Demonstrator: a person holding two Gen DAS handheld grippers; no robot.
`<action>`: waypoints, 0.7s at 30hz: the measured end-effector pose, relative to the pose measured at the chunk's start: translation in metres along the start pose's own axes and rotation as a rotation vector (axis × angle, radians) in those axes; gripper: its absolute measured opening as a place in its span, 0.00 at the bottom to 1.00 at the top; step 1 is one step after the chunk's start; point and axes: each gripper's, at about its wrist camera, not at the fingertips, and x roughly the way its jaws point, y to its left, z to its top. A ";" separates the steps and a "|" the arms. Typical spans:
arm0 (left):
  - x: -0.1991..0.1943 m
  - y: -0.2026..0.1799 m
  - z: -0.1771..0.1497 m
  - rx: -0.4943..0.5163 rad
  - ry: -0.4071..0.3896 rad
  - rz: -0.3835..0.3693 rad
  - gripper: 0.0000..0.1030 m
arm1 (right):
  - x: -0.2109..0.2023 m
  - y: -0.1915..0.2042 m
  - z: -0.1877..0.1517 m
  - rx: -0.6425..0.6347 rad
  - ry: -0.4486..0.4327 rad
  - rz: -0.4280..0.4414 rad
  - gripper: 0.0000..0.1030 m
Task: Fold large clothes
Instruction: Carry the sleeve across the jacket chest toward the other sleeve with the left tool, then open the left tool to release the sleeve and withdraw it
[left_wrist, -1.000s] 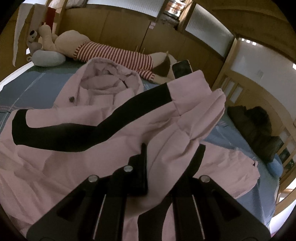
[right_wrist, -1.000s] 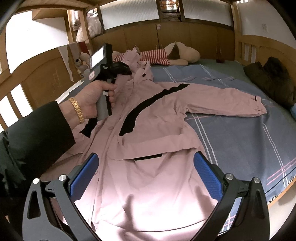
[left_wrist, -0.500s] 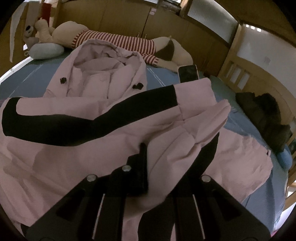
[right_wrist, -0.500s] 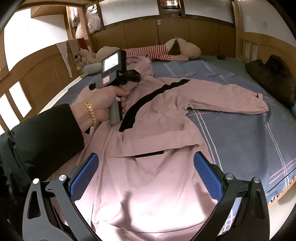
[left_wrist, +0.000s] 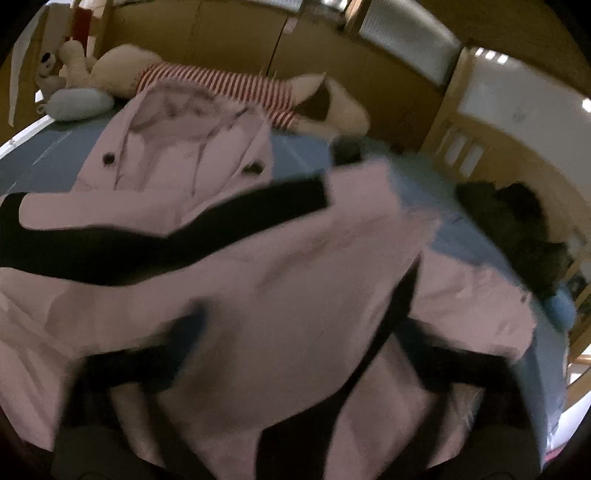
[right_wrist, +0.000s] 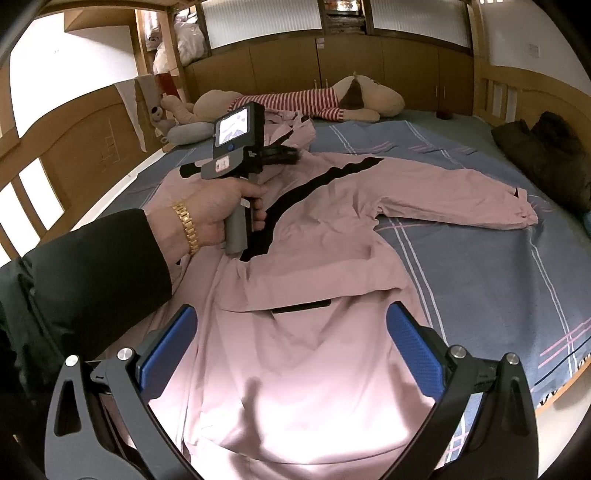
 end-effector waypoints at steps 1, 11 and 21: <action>-0.004 -0.004 0.001 0.017 -0.012 -0.014 0.98 | 0.000 0.000 0.000 0.000 0.000 -0.002 0.99; -0.075 -0.051 0.007 0.207 -0.064 -0.028 0.98 | -0.007 0.006 0.003 -0.020 -0.040 -0.015 0.99; -0.207 -0.053 -0.006 0.302 -0.187 -0.011 0.98 | -0.020 0.006 0.006 -0.009 -0.091 -0.016 0.99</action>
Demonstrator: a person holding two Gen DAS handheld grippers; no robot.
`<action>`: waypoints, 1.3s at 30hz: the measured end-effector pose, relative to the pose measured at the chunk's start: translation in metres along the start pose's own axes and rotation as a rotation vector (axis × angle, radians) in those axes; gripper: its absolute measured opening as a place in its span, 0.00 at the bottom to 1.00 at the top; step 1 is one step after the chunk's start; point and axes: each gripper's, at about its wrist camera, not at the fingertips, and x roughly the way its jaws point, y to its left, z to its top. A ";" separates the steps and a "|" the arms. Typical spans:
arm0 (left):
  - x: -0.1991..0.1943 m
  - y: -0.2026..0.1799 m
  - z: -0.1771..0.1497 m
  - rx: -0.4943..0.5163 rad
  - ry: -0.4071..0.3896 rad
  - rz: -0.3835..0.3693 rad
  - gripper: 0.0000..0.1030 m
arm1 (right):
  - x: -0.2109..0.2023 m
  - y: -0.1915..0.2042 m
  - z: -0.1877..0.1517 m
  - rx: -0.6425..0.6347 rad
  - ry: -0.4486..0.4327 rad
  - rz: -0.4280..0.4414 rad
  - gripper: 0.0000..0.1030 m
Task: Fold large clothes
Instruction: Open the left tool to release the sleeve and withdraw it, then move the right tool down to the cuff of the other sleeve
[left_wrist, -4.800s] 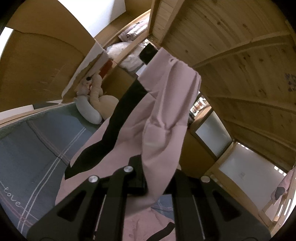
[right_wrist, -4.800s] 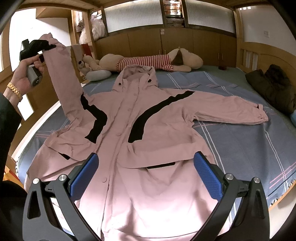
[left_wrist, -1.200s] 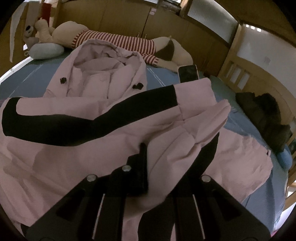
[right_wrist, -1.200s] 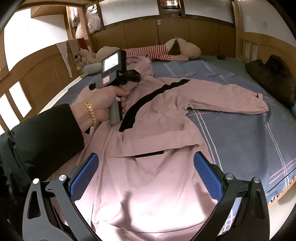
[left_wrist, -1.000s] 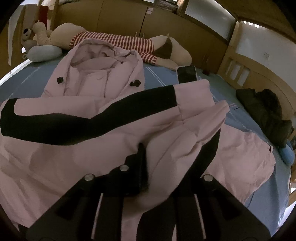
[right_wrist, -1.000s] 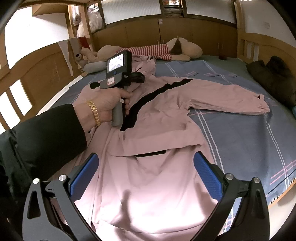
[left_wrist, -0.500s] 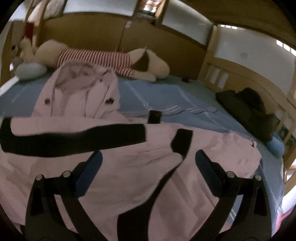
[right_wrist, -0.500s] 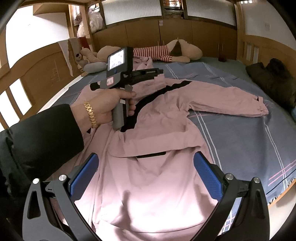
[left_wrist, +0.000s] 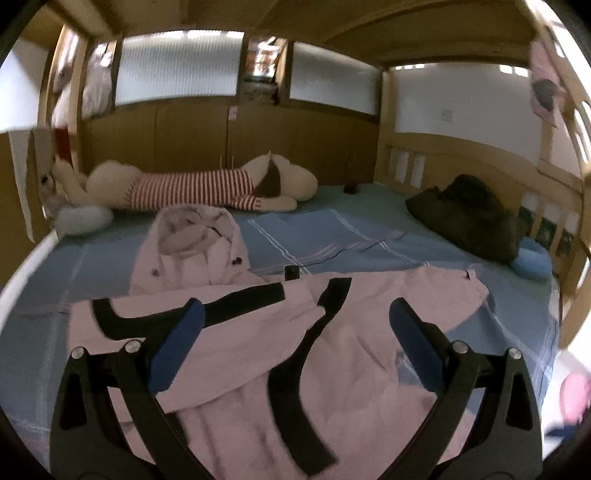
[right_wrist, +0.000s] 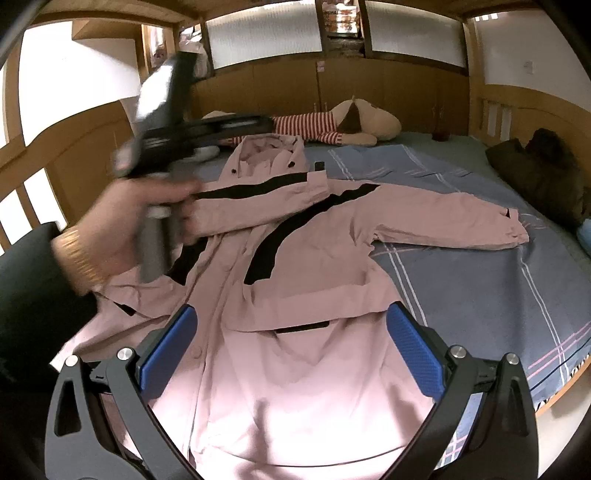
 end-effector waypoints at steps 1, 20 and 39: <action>-0.018 0.000 -0.005 0.016 -0.008 0.002 0.98 | -0.001 -0.001 0.000 0.005 -0.002 0.000 0.99; -0.211 0.048 -0.100 -0.134 0.180 0.213 0.98 | -0.012 0.007 0.005 0.001 -0.044 0.010 0.99; -0.224 0.062 -0.123 -0.165 0.187 0.277 0.98 | 0.000 0.019 0.004 -0.024 -0.019 -0.012 0.99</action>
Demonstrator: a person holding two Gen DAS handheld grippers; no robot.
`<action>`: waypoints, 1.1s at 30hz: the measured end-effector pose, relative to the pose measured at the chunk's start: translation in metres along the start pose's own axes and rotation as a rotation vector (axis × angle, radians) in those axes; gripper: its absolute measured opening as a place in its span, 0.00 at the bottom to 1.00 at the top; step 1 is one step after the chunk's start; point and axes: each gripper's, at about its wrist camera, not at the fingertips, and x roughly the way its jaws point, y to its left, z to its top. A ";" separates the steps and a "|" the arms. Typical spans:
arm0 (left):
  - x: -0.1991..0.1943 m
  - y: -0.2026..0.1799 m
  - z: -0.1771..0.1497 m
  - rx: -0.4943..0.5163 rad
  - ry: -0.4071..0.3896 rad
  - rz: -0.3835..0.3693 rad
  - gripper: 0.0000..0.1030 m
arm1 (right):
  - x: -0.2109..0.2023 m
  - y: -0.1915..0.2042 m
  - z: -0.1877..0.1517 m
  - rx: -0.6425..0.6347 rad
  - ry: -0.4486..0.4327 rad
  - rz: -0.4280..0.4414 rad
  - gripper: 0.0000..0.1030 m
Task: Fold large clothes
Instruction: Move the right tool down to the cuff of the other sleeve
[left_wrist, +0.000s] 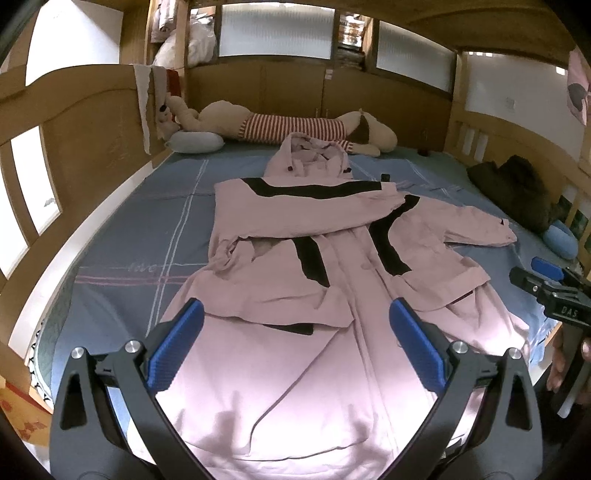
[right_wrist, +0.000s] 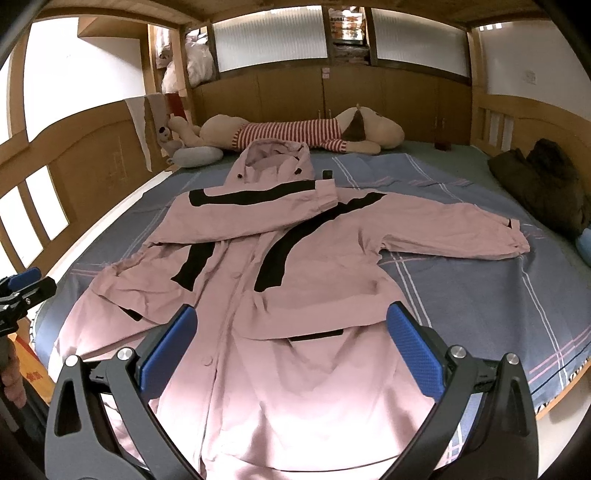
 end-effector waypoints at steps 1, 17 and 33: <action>0.001 0.000 0.000 -0.005 0.003 -0.003 0.98 | 0.001 -0.001 0.000 0.004 0.002 -0.002 0.99; 0.005 0.005 0.007 -0.071 0.017 -0.029 0.98 | 0.005 -0.104 0.009 0.454 0.016 0.013 0.99; 0.005 0.007 0.015 -0.121 0.017 -0.100 0.98 | 0.067 -0.317 0.002 1.110 -0.003 0.052 0.99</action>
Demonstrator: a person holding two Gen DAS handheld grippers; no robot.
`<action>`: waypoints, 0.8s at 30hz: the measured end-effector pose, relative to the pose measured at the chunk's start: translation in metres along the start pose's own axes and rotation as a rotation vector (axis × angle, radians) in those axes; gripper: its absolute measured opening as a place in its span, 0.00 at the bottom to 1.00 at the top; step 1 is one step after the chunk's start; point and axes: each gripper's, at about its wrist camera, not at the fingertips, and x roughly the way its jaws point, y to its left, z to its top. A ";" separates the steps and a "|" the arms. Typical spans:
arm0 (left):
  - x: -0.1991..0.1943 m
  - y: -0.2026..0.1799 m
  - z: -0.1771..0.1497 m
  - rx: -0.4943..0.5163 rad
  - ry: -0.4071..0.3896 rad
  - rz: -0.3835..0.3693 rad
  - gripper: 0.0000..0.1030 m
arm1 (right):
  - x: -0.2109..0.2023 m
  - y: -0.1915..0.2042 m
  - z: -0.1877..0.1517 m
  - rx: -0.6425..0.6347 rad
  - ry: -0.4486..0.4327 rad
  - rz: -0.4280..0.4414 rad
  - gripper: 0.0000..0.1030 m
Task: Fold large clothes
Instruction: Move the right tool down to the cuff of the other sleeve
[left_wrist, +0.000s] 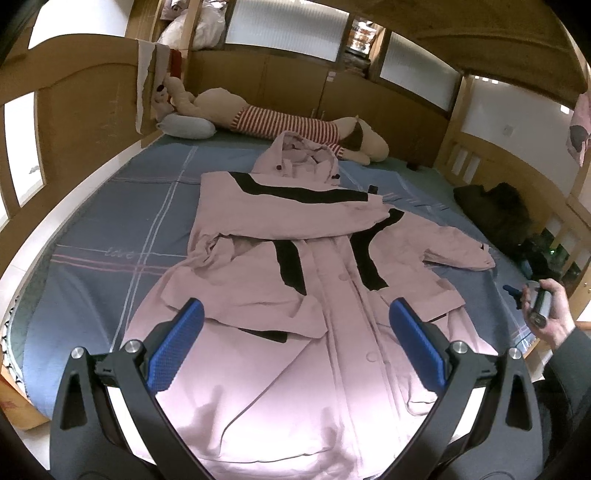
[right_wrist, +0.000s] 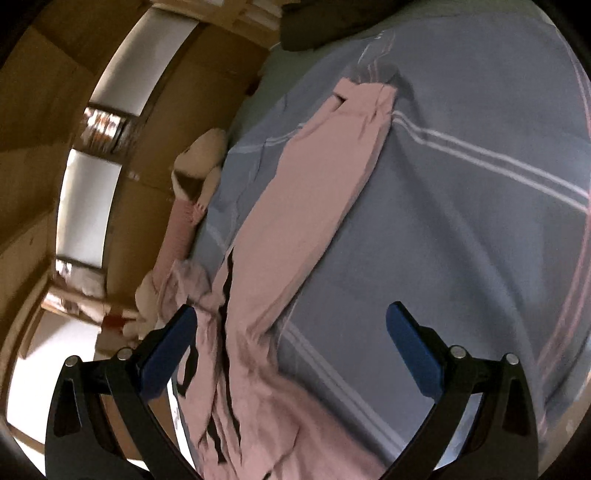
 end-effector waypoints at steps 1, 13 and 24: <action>0.000 0.000 0.000 -0.002 0.002 -0.003 0.98 | 0.005 -0.005 0.010 0.008 -0.005 0.005 0.99; 0.018 0.003 0.000 -0.001 0.038 0.011 0.98 | 0.054 -0.057 0.083 0.106 -0.076 0.029 0.97; 0.044 0.004 0.000 -0.012 0.086 0.041 0.98 | 0.099 -0.068 0.111 0.137 -0.092 -0.036 0.91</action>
